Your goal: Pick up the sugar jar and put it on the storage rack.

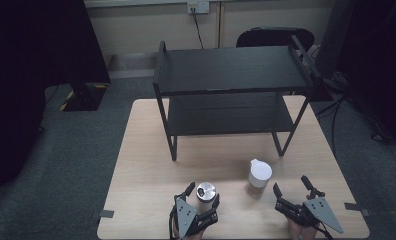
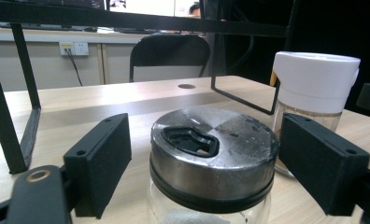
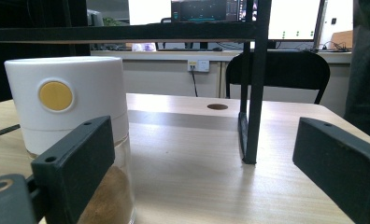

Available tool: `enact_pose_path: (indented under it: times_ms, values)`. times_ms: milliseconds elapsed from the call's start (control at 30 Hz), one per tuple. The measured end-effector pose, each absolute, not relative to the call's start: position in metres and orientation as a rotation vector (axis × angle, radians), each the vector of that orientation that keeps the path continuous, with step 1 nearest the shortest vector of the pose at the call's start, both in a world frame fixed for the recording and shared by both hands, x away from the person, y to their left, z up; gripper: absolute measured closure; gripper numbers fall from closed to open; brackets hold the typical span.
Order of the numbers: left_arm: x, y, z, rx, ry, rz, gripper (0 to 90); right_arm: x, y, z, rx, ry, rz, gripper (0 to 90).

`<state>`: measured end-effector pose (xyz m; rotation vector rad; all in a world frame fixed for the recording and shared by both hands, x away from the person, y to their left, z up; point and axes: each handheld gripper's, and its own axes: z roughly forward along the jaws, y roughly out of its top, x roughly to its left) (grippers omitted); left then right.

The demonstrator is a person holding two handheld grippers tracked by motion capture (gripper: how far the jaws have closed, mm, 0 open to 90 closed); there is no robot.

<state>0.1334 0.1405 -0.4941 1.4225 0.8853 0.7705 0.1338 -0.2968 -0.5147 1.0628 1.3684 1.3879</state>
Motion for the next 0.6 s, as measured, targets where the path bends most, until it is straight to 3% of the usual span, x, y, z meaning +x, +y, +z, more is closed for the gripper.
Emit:
enact_pose_path:
  times_ms: [367, 600]
  values:
    - [0.1396, 0.1467, -0.4952, 1.435, 0.865, 0.726, 33.3, 0.1337, -0.2970, -0.5151, 1.061, 1.367, 1.390, 4.1]
    - [0.1401, 0.1457, -0.4967, 1.434, 0.865, 0.731, 34.9, 0.1340, -0.2976, -0.5147, 1.061, 1.371, 1.392, 4.1]
